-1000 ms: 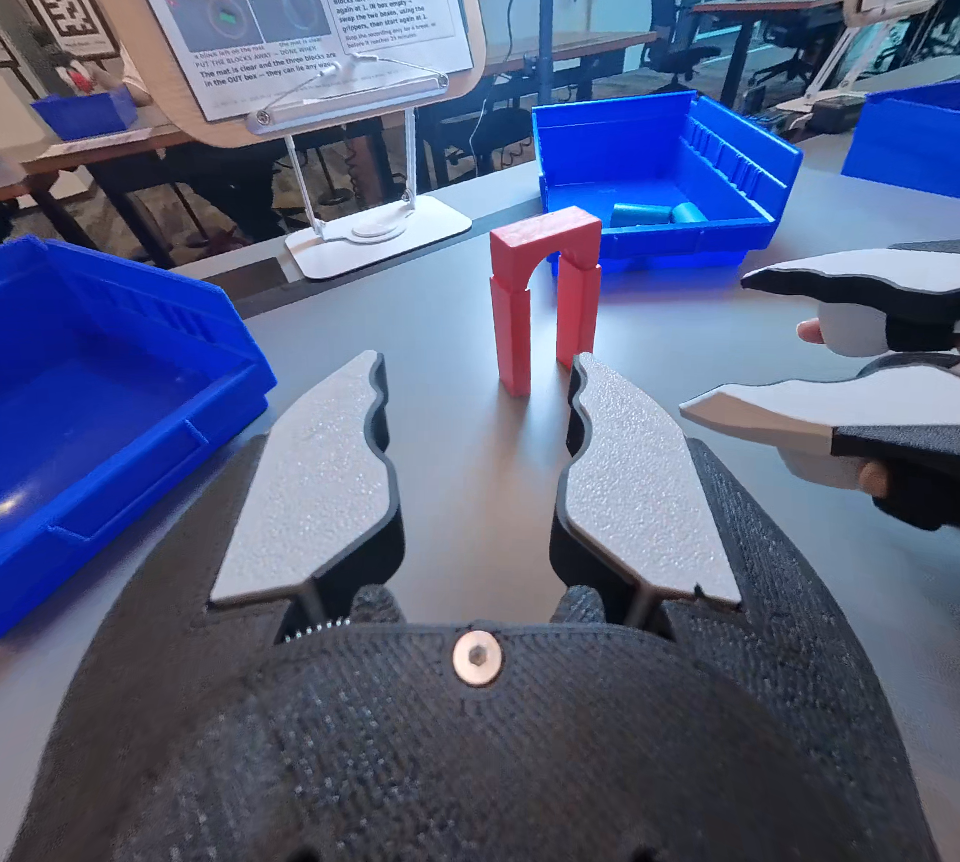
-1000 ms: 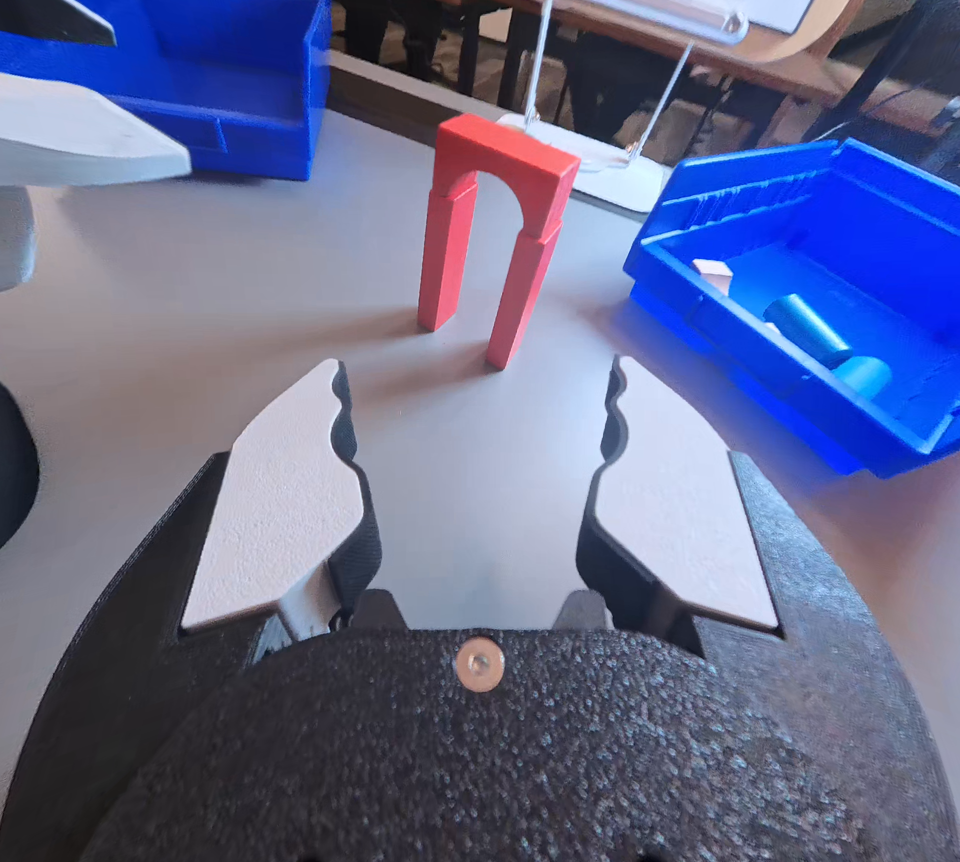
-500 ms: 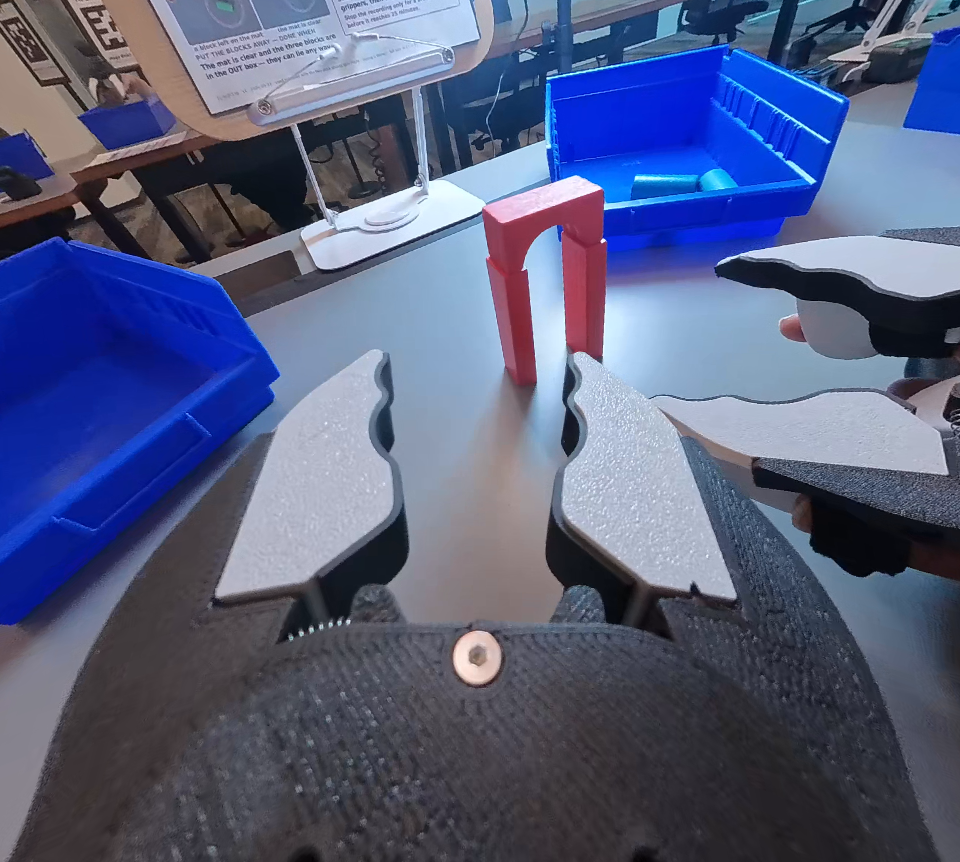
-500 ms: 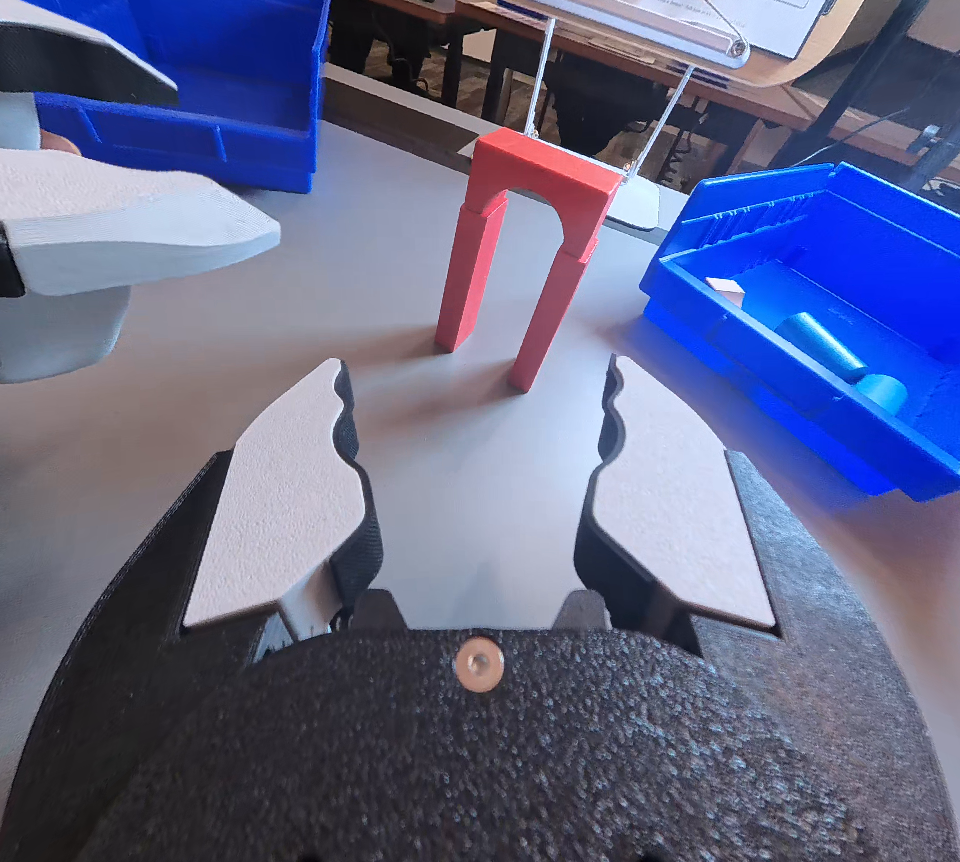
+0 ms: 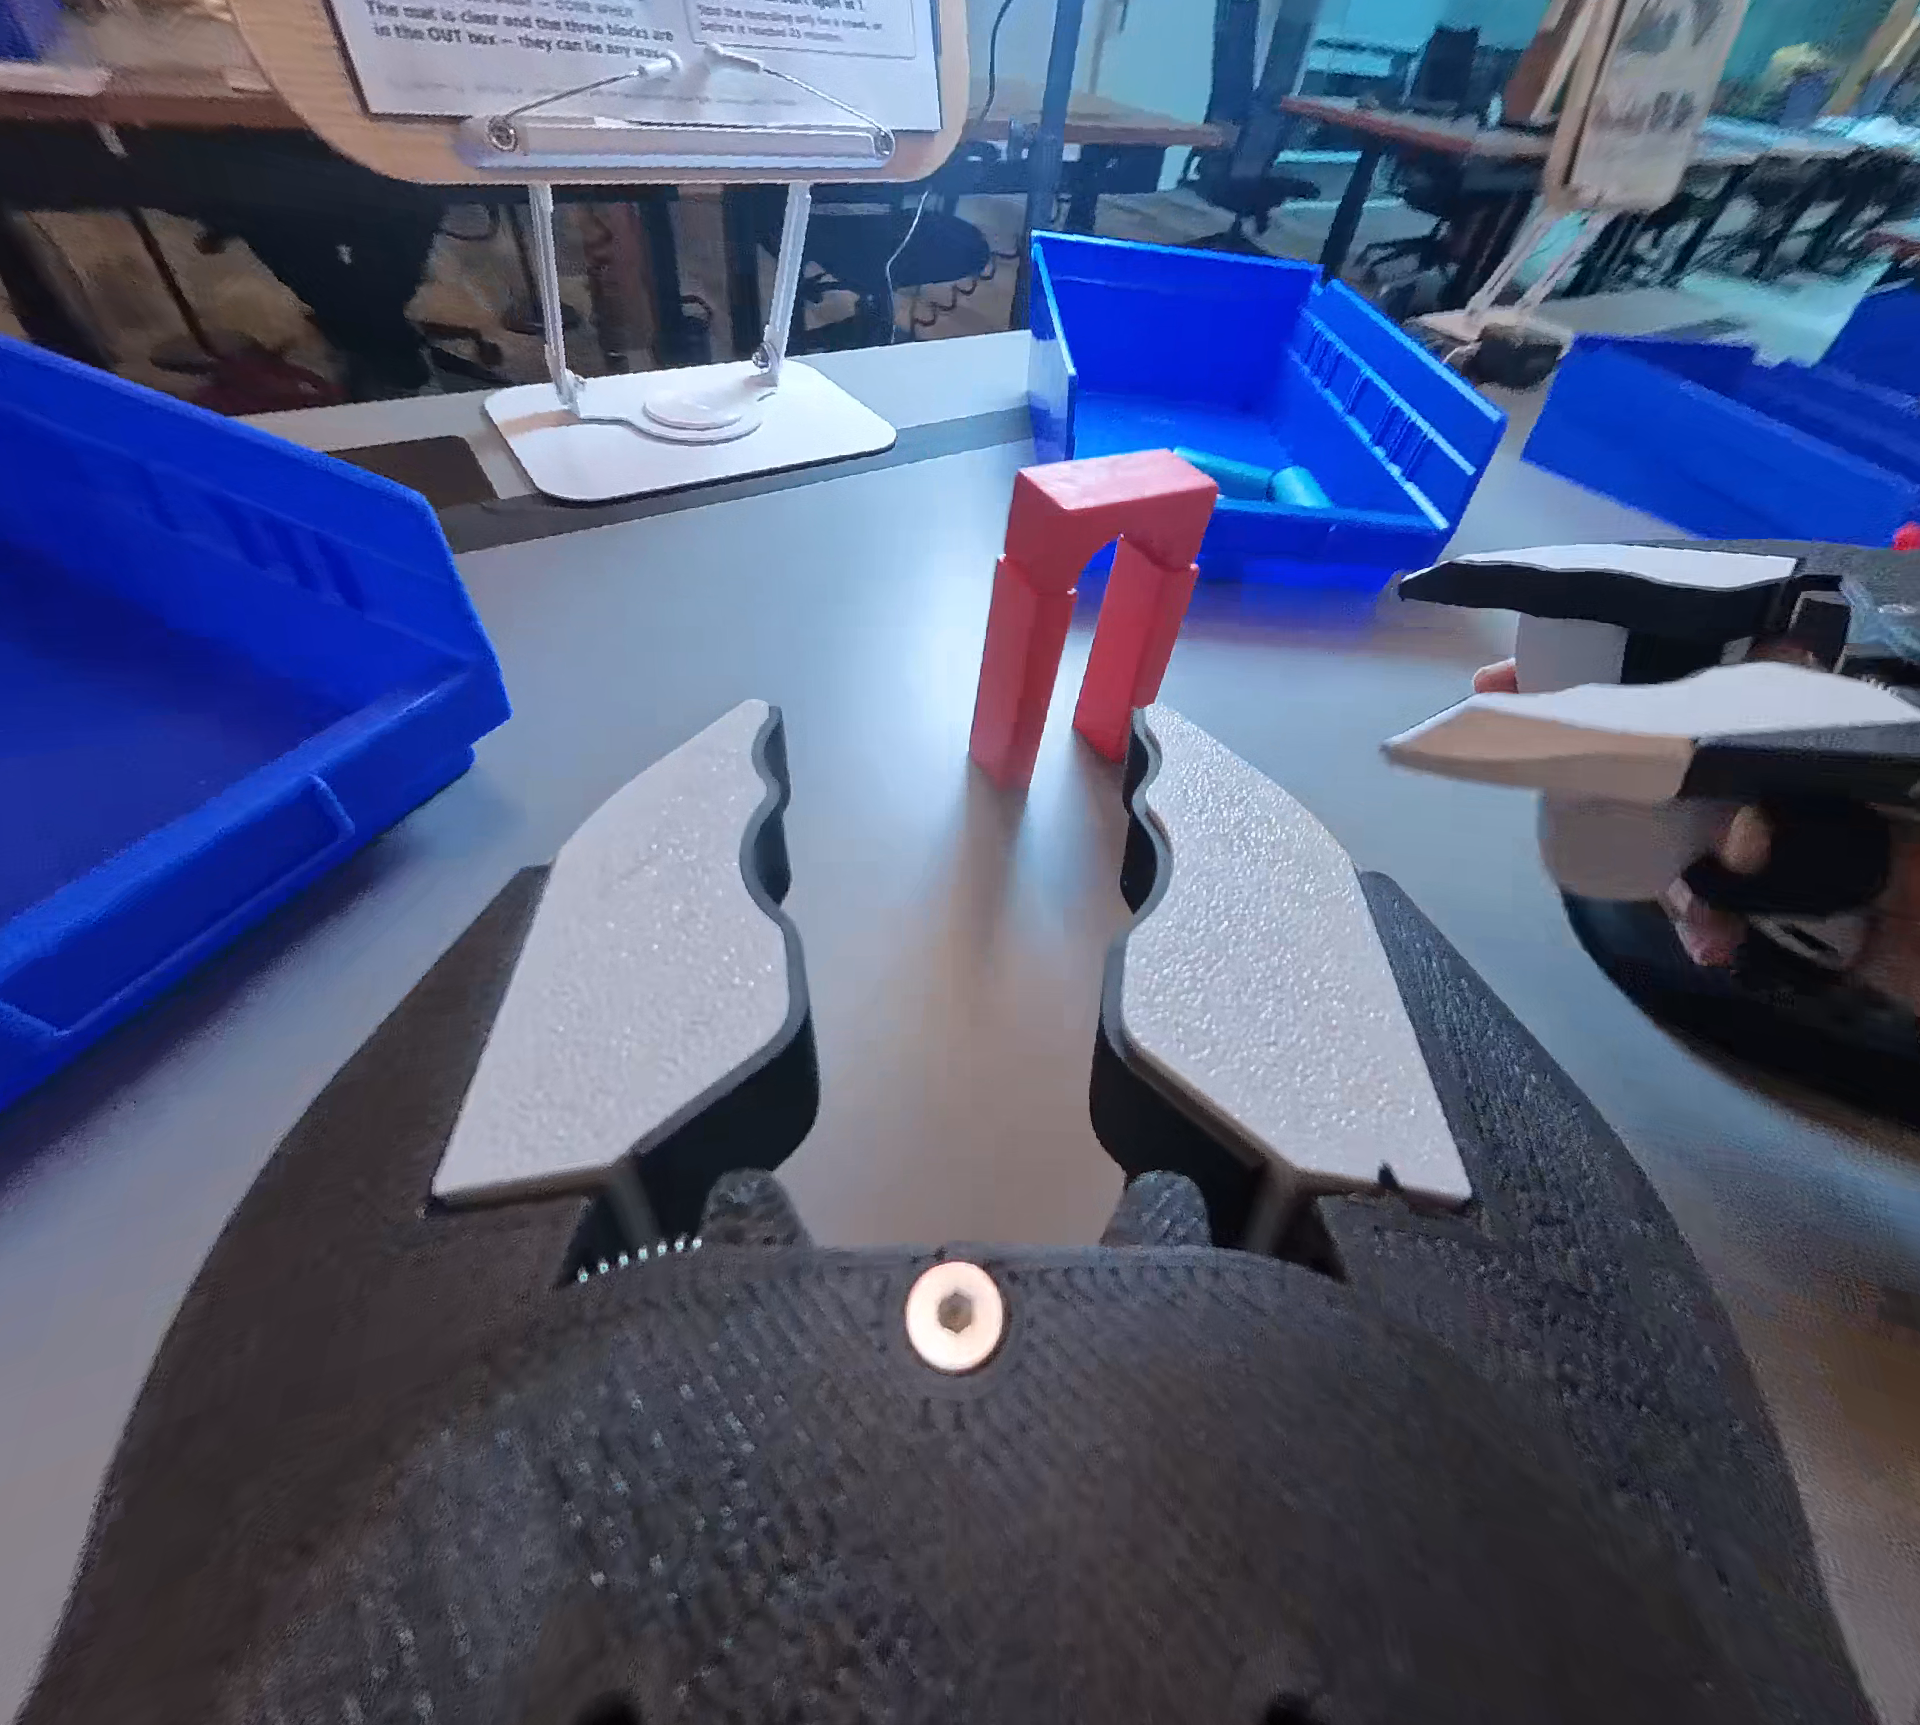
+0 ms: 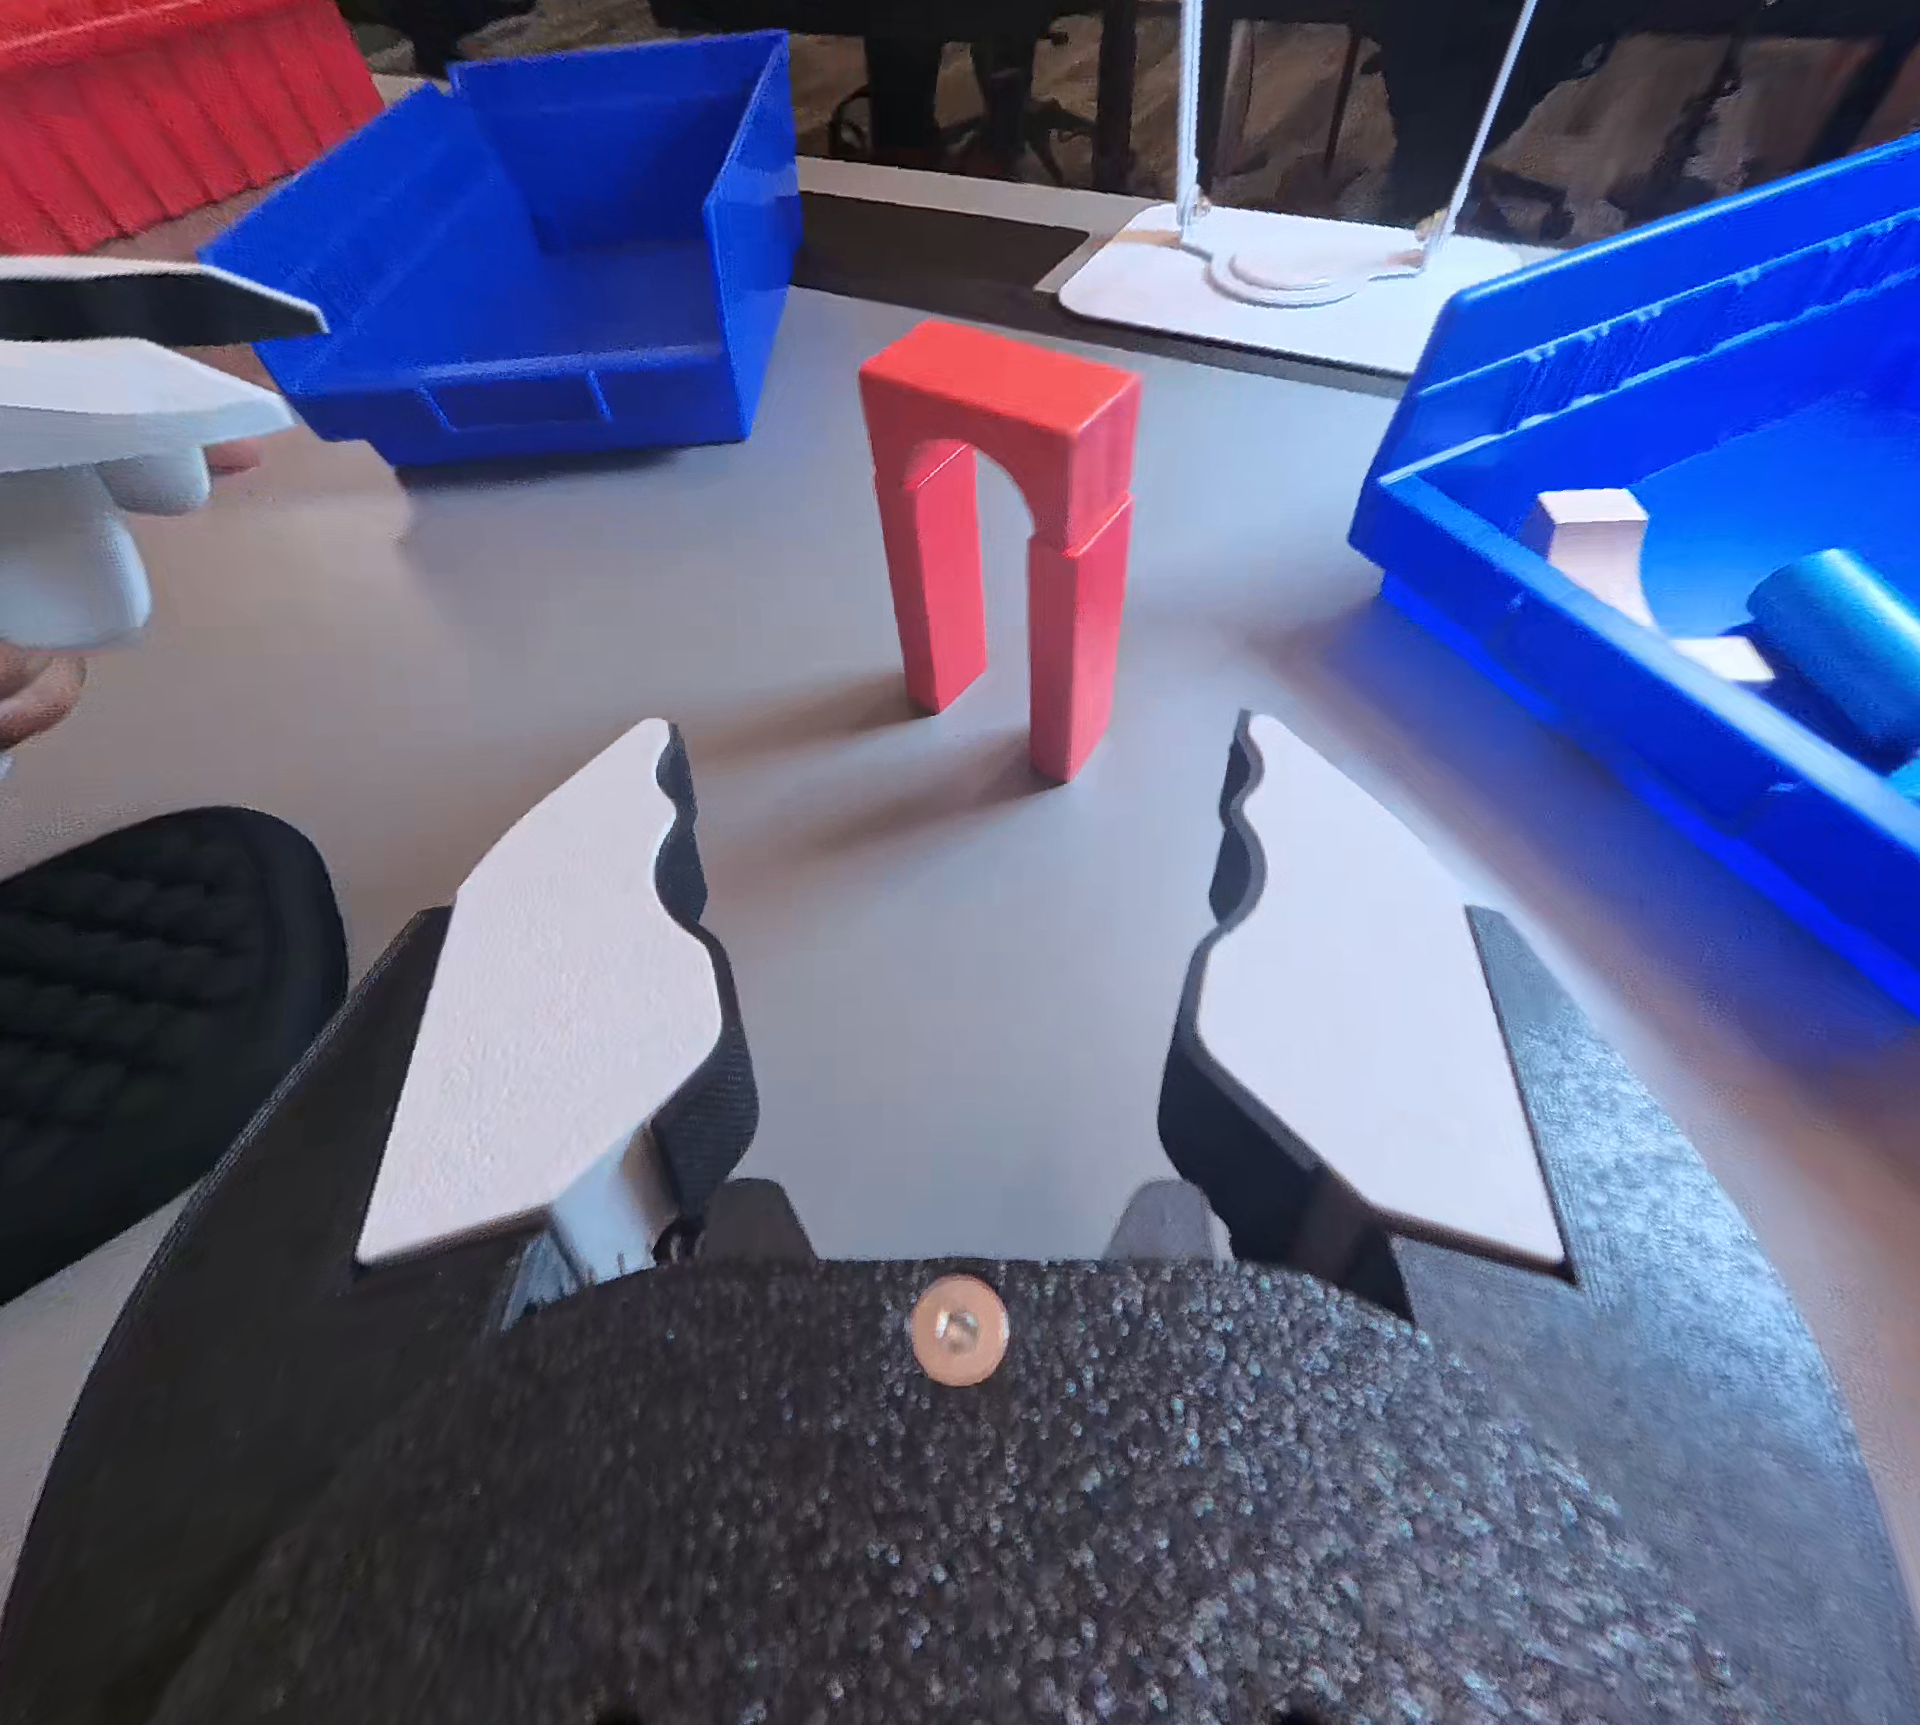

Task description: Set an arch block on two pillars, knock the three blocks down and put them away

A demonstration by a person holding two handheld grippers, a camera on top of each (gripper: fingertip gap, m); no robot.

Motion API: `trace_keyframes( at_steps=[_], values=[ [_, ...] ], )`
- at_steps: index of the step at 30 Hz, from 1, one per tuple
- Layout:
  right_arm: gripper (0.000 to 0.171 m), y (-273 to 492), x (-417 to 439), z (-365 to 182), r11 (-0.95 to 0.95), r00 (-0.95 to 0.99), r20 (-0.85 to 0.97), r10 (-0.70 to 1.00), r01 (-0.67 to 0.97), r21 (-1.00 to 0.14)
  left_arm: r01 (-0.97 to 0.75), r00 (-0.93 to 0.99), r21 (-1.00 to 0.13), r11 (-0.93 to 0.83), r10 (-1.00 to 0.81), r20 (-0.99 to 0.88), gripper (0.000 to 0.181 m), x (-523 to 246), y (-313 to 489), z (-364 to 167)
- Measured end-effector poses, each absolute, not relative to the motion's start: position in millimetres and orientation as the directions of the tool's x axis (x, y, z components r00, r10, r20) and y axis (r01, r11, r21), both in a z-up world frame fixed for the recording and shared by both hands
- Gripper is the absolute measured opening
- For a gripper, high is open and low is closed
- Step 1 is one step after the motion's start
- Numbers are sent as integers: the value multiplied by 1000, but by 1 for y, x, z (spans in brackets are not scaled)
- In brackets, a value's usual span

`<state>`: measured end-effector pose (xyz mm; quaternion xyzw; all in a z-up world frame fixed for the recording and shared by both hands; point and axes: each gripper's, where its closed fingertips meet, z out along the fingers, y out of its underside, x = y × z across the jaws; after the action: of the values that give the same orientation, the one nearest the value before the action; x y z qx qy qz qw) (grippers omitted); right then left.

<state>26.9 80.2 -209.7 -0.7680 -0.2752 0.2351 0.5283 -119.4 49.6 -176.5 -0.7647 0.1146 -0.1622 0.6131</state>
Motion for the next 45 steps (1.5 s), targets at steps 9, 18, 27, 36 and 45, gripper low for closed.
trace_keyframes(
  at_steps=[9,18,27,36,45],
  values=[
    [101,145,2,-236,-317,684,24,730,369,-874,101,922,-971,-216,-347,173,58,-194,83,-185],
    [98,94,-106,-264,-18,404,250,880,556,-831,22,950,-980,-198,-302,82,56,-215,97,-199],
    [94,115,-58,-237,-21,449,220,866,472,-881,-68,952,-971,-230,-305,5,55,-215,100,-216],
    [104,143,6,-258,-210,451,17,892,449,-869,-223,896,-959,-174,-425,-131,49,-212,104,-221],
    [113,138,-31,-311,-182,337,81,938,678,-712,-291,828,-956,-27,-507,-237,54,-183,125,-191]
  ],
)
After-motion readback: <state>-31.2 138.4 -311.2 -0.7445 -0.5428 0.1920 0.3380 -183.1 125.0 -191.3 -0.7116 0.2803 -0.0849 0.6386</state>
